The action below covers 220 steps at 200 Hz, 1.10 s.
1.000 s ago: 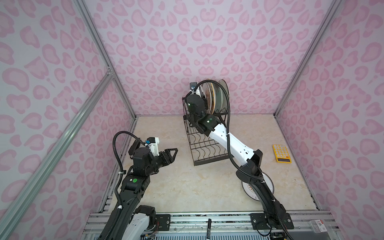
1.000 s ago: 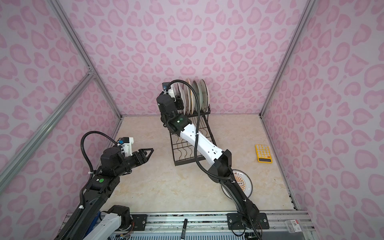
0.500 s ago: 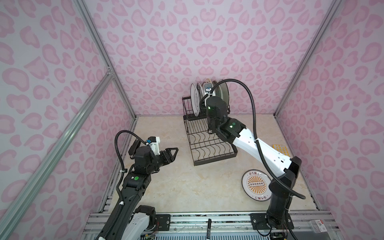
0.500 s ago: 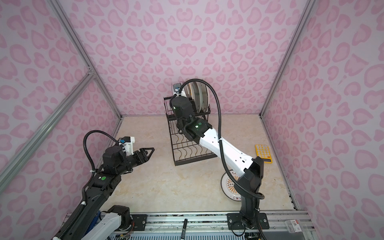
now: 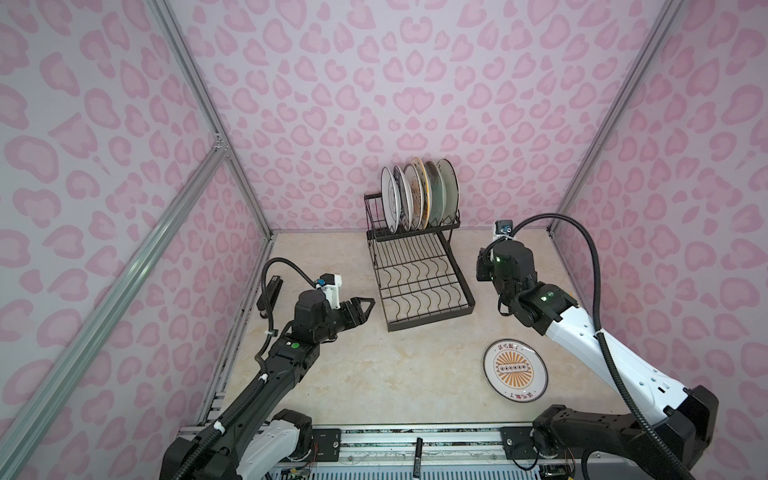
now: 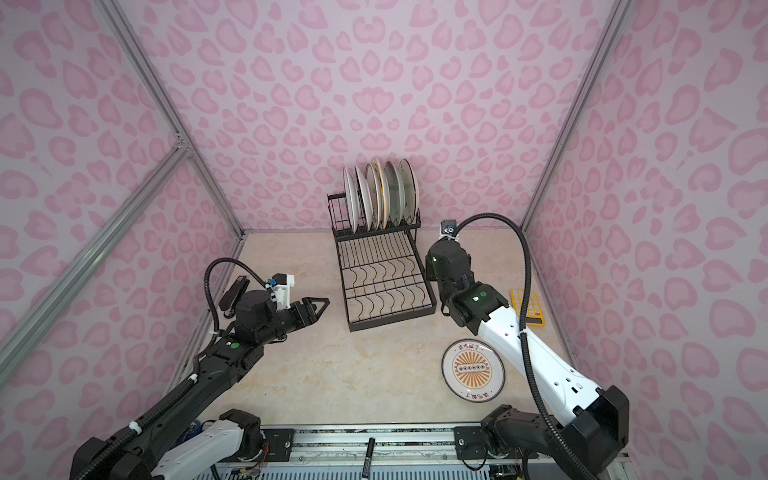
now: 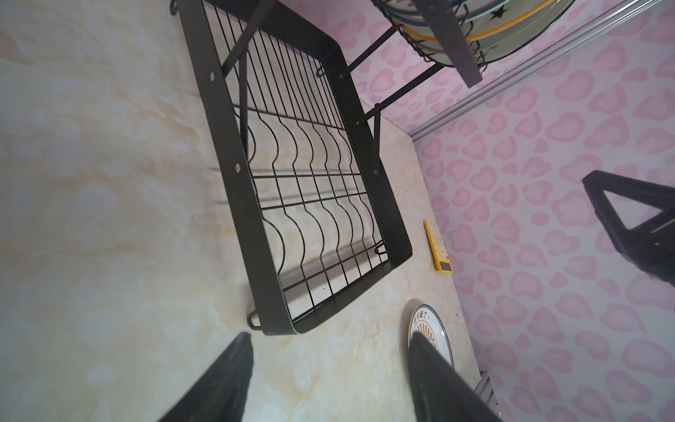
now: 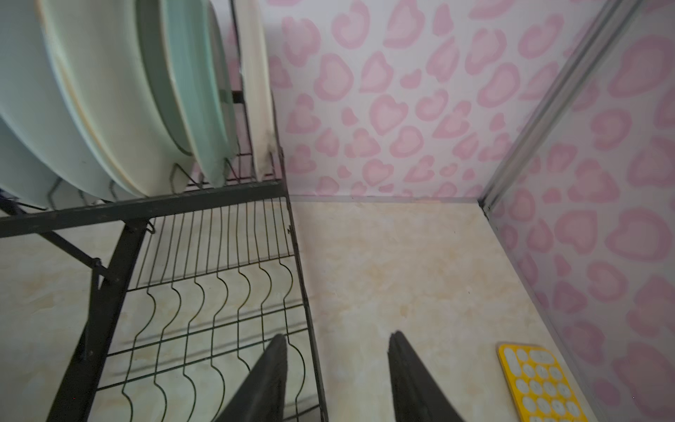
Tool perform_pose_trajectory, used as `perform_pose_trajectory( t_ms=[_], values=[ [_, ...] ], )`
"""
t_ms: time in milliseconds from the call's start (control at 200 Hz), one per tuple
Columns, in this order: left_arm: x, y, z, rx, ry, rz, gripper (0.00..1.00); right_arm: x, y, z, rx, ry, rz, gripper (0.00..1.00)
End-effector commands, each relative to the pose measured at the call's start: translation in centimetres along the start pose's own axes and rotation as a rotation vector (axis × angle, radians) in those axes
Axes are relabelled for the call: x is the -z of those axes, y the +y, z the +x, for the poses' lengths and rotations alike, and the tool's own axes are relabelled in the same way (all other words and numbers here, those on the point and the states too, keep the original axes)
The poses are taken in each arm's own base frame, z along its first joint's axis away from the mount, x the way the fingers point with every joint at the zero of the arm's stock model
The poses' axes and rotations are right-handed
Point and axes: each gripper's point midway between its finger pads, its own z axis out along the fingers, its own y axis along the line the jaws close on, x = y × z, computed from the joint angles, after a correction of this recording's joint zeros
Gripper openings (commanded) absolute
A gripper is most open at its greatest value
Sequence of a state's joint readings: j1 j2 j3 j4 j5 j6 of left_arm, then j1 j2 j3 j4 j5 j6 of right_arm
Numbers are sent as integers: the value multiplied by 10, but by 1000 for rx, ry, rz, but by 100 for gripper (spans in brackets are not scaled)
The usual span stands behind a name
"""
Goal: Load the plates into the dish rack
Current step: 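Open the right gripper and withdraw it from the rack, then move the left gripper over the sunburst plate while the right gripper approaches it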
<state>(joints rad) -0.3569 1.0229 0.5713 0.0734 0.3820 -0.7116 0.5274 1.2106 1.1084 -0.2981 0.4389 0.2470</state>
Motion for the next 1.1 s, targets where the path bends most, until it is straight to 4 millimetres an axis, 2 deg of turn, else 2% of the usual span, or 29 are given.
perform_pose_trajectory(
  t_ms=[0, 190, 400, 435, 535, 725, 900, 1095],
  values=[
    [-15, -19, 4, -6, -6, 52, 69, 0, -10, 34, -108, 81, -21, 46],
    [-50, -51, 50, -55, 144, 97, 69, -1, -44, 85, -165, 227, 23, 47],
    [-97, -90, 106, -102, 356, 143, 68, 5, -79, 112, -305, 285, 33, 48],
    [-106, -89, 121, -103, 416, 125, 67, 6, -83, 116, -319, 296, 33, 48],
    [-126, -97, 149, -108, 516, 111, 66, 5, -98, 130, -344, 346, 73, 48],
    [-148, -105, 177, -96, 618, 104, 66, 4, -123, 152, -452, 385, 97, 47],
    [-161, -111, 198, -91, 686, 117, 65, 6, -139, 152, -551, 352, 89, 47],
    [-172, -120, 216, -82, 750, 146, 65, 4, -143, 156, -570, 355, 92, 47]
  ],
)
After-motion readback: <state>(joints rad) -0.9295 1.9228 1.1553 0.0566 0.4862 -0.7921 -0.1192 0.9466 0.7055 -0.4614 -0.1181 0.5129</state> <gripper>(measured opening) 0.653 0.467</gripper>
